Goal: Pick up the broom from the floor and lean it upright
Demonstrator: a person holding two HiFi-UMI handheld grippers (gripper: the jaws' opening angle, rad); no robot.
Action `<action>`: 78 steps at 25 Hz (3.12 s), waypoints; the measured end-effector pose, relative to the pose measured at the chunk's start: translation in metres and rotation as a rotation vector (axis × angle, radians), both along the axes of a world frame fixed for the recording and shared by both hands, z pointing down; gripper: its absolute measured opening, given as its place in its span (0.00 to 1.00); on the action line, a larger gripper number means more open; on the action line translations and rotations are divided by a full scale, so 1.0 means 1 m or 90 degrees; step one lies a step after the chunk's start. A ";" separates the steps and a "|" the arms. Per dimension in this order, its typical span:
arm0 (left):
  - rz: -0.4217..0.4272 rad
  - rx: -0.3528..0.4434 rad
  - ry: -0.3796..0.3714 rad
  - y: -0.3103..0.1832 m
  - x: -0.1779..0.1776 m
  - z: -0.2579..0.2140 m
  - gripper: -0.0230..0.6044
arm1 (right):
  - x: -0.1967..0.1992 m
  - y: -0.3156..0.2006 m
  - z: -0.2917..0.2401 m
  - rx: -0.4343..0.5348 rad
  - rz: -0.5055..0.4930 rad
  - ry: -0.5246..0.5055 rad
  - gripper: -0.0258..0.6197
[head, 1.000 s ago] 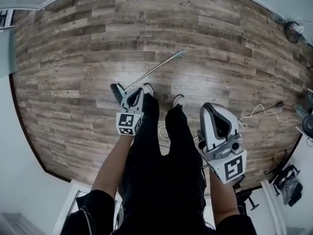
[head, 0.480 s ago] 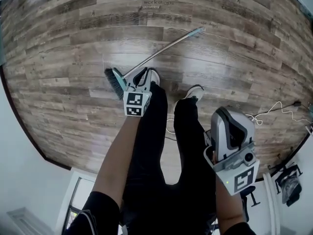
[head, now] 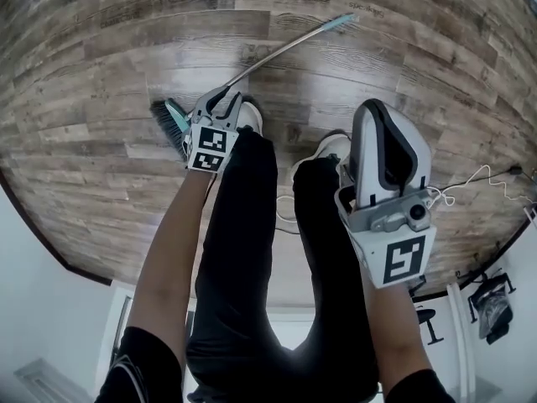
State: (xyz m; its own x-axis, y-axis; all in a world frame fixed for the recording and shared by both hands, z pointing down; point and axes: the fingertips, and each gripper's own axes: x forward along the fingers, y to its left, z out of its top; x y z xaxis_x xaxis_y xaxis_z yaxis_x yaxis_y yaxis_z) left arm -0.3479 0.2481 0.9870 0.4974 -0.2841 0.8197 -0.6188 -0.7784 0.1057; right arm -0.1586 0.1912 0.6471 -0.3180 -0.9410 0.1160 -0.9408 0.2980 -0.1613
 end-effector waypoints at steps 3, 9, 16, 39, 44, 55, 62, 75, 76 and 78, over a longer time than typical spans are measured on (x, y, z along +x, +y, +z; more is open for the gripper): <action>0.025 -0.013 -0.013 0.005 0.002 0.028 0.19 | -0.011 -0.012 0.041 -0.029 -0.014 -0.016 0.07; 0.059 0.004 -0.034 -0.005 -0.002 0.068 0.22 | -0.029 -0.036 0.097 -0.025 -0.052 0.041 0.07; 0.218 -0.008 -0.059 0.008 0.026 0.098 0.25 | -0.028 -0.062 0.123 -0.036 -0.026 -0.010 0.07; 0.277 -0.041 -0.205 -0.004 0.021 0.199 0.29 | 0.003 -0.096 0.125 0.007 -0.032 0.035 0.07; 0.288 -0.061 -0.185 -0.007 0.025 0.204 0.29 | 0.014 -0.099 0.138 -0.014 -0.017 0.030 0.07; 0.255 -0.107 -0.145 -0.005 0.026 0.206 0.29 | 0.020 -0.099 0.166 -0.057 -0.015 0.034 0.07; 0.266 -0.140 -0.176 0.004 0.021 0.218 0.32 | 0.016 -0.097 0.172 -0.065 -0.022 0.032 0.07; 0.141 -0.139 -0.196 -0.017 0.002 0.200 0.18 | 0.021 -0.081 0.180 -0.100 -0.031 0.024 0.07; 0.134 -0.141 -0.188 -0.015 0.003 0.188 0.18 | 0.021 -0.073 0.177 -0.109 -0.032 0.023 0.07; 0.136 -0.137 -0.164 -0.013 0.010 0.159 0.18 | 0.016 -0.061 0.167 -0.118 -0.048 0.025 0.07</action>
State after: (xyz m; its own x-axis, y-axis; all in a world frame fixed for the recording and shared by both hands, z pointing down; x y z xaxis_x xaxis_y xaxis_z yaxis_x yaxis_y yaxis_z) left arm -0.3382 0.2352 1.1457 0.2964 -0.0045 0.9551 -0.4724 -0.8698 0.1426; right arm -0.1431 0.1304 0.8138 -0.3787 -0.8758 0.2993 -0.9235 0.3365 -0.1840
